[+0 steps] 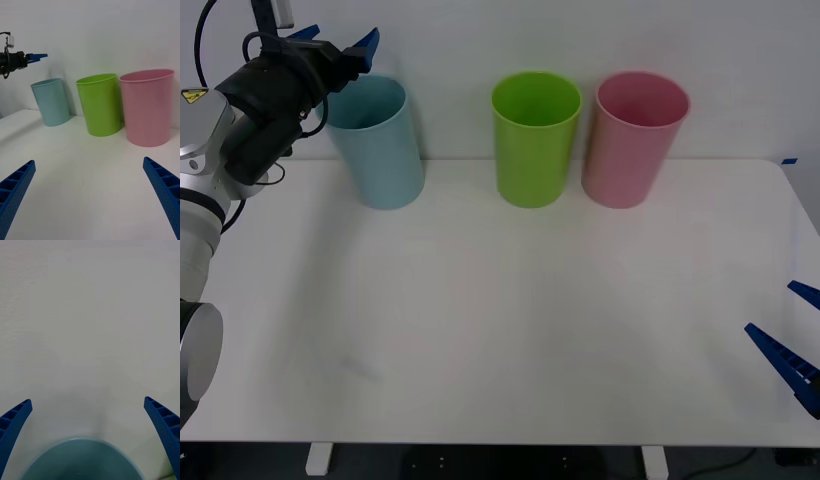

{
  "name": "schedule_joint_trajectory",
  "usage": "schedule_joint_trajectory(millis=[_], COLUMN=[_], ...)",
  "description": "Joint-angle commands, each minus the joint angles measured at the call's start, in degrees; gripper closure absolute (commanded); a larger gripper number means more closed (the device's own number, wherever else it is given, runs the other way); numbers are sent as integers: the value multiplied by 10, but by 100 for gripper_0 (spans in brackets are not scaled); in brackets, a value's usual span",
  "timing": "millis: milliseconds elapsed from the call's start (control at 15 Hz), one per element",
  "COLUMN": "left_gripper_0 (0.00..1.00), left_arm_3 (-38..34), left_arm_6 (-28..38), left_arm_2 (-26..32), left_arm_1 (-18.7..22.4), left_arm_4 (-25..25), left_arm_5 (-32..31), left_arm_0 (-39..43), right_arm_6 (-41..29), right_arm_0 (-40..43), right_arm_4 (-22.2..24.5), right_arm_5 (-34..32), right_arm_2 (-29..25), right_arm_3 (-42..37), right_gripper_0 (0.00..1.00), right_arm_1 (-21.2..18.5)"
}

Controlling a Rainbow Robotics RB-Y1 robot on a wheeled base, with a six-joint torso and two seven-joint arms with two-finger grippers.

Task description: Grasp the object on the table and drop it into the matching bin: aluminum can to the light blue bin, PET bottle to the pink bin.

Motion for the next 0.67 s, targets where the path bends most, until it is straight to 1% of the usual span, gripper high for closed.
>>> schedule_joint_trajectory(millis=[67, 333, 467, 533, 667], left_gripper_0=[0, 0, 0, 0, 0], left_arm_3=[-1, 0, -1, -7, -36], left_arm_6=[-9, -20, -27, -29, -29], left_arm_2=[0, 0, 0, -1, -1], left_arm_1=[1, 5, 17, 27, 39], left_arm_4=[22, 40, 60, 74, 94], left_arm_5=[-13, -55, -82, -101, -117], left_arm_0=[4, 10, 21, 34, 62], right_arm_6=[0, 0, 0, 0, 0], right_arm_0=[0, 0, 0, 0, 0], right_arm_4=[0, 0, 0, 0, 0], right_arm_5=[0, 0, 0, 0, 0], right_arm_2=[0, 0, 0, 0, 0], right_arm_3=[0, 0, 0, 0, 0], right_gripper_0=[0, 0, 0, 0, 0], right_arm_1=[0, 0, 0, 0, 0])
